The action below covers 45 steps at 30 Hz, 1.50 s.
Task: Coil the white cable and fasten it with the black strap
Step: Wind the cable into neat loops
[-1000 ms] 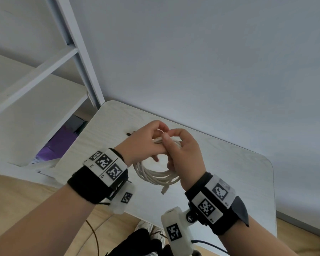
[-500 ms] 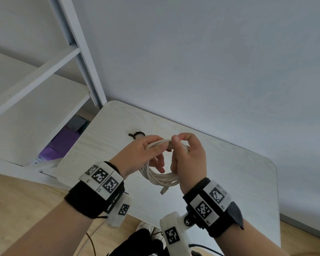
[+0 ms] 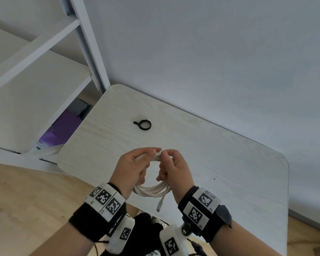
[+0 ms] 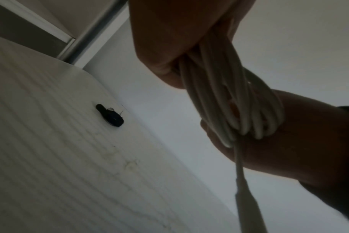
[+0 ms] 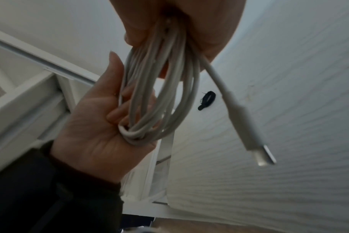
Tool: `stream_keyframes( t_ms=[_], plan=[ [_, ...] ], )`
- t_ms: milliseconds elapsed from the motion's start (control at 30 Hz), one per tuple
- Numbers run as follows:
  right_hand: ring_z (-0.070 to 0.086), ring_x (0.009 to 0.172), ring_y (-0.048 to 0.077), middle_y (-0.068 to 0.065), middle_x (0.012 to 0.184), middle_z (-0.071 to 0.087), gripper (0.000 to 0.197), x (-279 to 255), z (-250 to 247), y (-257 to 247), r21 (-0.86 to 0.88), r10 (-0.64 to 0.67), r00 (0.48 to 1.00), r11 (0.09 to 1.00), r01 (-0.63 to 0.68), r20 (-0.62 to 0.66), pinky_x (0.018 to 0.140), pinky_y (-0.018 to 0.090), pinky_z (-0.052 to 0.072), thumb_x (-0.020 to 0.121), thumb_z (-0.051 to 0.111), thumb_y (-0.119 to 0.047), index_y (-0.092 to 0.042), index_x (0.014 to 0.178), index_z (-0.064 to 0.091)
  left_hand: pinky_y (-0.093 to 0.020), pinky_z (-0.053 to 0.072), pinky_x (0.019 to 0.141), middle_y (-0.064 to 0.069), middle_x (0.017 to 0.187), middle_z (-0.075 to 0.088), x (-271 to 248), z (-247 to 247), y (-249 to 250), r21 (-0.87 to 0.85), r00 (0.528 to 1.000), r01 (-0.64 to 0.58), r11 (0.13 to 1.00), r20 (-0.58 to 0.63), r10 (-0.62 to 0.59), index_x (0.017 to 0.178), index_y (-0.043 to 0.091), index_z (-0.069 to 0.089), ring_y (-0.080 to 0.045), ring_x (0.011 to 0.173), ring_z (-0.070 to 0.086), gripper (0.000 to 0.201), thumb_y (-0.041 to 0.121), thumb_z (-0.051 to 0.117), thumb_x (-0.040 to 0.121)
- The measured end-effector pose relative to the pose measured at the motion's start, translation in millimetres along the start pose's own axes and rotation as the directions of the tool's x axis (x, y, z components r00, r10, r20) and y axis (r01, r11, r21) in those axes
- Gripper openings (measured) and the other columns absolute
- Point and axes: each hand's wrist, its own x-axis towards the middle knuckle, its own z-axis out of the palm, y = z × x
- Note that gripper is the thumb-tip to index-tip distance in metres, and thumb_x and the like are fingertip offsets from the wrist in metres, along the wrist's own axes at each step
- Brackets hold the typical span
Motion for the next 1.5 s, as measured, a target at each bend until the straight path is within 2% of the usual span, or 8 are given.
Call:
stream_keyframes(
  t_ms=[133, 267, 467, 667, 867, 1067, 1233, 1500],
  plan=[
    [0.053, 0.053, 0.011, 0.001, 0.063, 0.054, 0.027, 10.0, 1.9, 11.3, 0.035, 0.123, 0.992, 0.992, -0.124, 0.020, 0.071, 0.038, 0.050, 0.090, 0.054, -0.032, -0.006, 0.098, 0.057, -0.017, 0.021, 0.035, 0.007, 0.046, 0.038, 10.9, -10.3, -9.0, 0.096, 0.998, 0.045, 0.994, -0.036, -0.042, 0.094, 0.018, 0.074, -0.008, 0.034, 0.024, 0.017, 0.027, 0.063, 0.085],
    [0.057, 0.067, 0.017, 0.007, 0.081, 0.060, 0.030, 18.7, 4.2, 12.0, 0.085, 0.192, 0.979, 0.977, -0.198, 0.071, 0.070, 0.036, 0.052, 0.093, 0.050, -0.028, -0.001, 0.105, 0.057, -0.016, 0.024, 0.033, 0.010, 0.042, 0.040, 17.1, -18.3, -8.5, 0.125, 0.998, 0.055, 0.991, -0.045, -0.049, 0.091, 0.020, 0.074, -0.006, 0.031, 0.026, 0.016, 0.030, 0.064, 0.083],
    [0.057, 0.069, 0.015, 0.004, 0.077, 0.061, 0.041, 22.3, 12.0, 12.7, 0.281, 0.181, 0.977, 0.937, -0.207, 0.113, 0.073, 0.031, 0.050, 0.084, 0.054, -0.038, -0.004, 0.106, 0.061, -0.018, 0.023, 0.035, 0.009, 0.045, 0.040, 25.2, -23.0, -4.6, 0.072, 0.997, 0.036, 0.997, -0.075, -0.030, 0.090, 0.023, 0.074, -0.007, 0.035, 0.026, 0.025, 0.041, 0.066, 0.075],
    [0.051, 0.057, 0.007, -0.002, 0.077, 0.060, 0.028, 25.9, 13.3, 1.5, 0.121, 0.056, 0.998, 0.991, -0.060, 0.038, 0.059, 0.025, 0.045, 0.077, 0.068, -0.021, -0.013, 0.103, 0.059, -0.019, 0.023, 0.036, 0.006, 0.048, 0.039, 28.5, -17.1, -1.6, 0.001, 0.997, 0.010, 1.000, -0.082, -0.010, 0.093, 0.022, 0.073, -0.006, 0.037, 0.026, 0.019, 0.033, 0.062, 0.082],
    [0.041, 0.039, 0.008, -0.012, 0.045, 0.049, 0.012, 25.4, 6.5, -11.7, -0.090, -0.071, 0.992, 0.994, 0.062, -0.100, 0.041, 0.022, 0.038, 0.083, 0.065, -0.024, -0.015, 0.086, 0.058, -0.023, 0.037, 0.042, 0.009, 0.051, 0.042, 23.4, -4.3, 0.0, -0.033, 1.000, 0.001, 0.999, 0.027, 0.000, 0.106, 0.023, 0.062, -0.008, 0.040, 0.032, 0.041, 0.048, 0.059, 0.073],
    [0.041, 0.039, 0.009, -0.007, 0.049, 0.049, 0.014, 20.6, 5.2, -15.6, -0.090, -0.132, 0.975, 0.989, 0.117, -0.177, 0.039, 0.022, 0.038, 0.082, 0.065, -0.026, -0.014, 0.086, 0.057, -0.028, 0.054, 0.062, 0.005, 0.053, 0.044, 29.2, 0.5, 4.6, -0.090, 0.992, 0.069, 0.994, 0.109, -0.059, 0.100, 0.005, 0.062, -0.009, 0.047, 0.040, 0.048, 0.043, 0.060, 0.072],
    [0.039, 0.039, 0.012, 0.000, 0.050, 0.046, 0.013, 25.7, 3.2, -21.0, 0.004, -0.125, 0.954, 0.991, 0.131, -0.272, 0.038, 0.023, 0.036, 0.084, 0.063, -0.025, -0.014, 0.087, 0.056, -0.036, 0.048, 0.075, 0.000, 0.059, 0.054, 24.5, -1.5, -4.0, -0.114, 0.985, 0.123, 0.986, 0.134, -0.107, 0.083, 0.011, 0.065, -0.017, 0.060, 0.054, 0.040, 0.048, 0.061, 0.068],
    [0.038, 0.037, 0.012, 0.000, 0.048, 0.044, 0.010, 26.5, 2.1, -22.0, -0.018, -0.174, 0.947, 0.984, 0.176, -0.269, 0.037, 0.021, 0.035, 0.084, 0.064, -0.022, -0.018, 0.082, 0.055, -0.066, 0.042, 0.092, 0.000, 0.070, 0.045, 37.3, -19.3, -6.0, -0.169, 0.813, 0.442, 0.881, 0.491, -0.313, 0.069, 0.017, 0.058, -0.018, 0.076, 0.055, 0.031, 0.047, 0.063, 0.077]
  ],
)
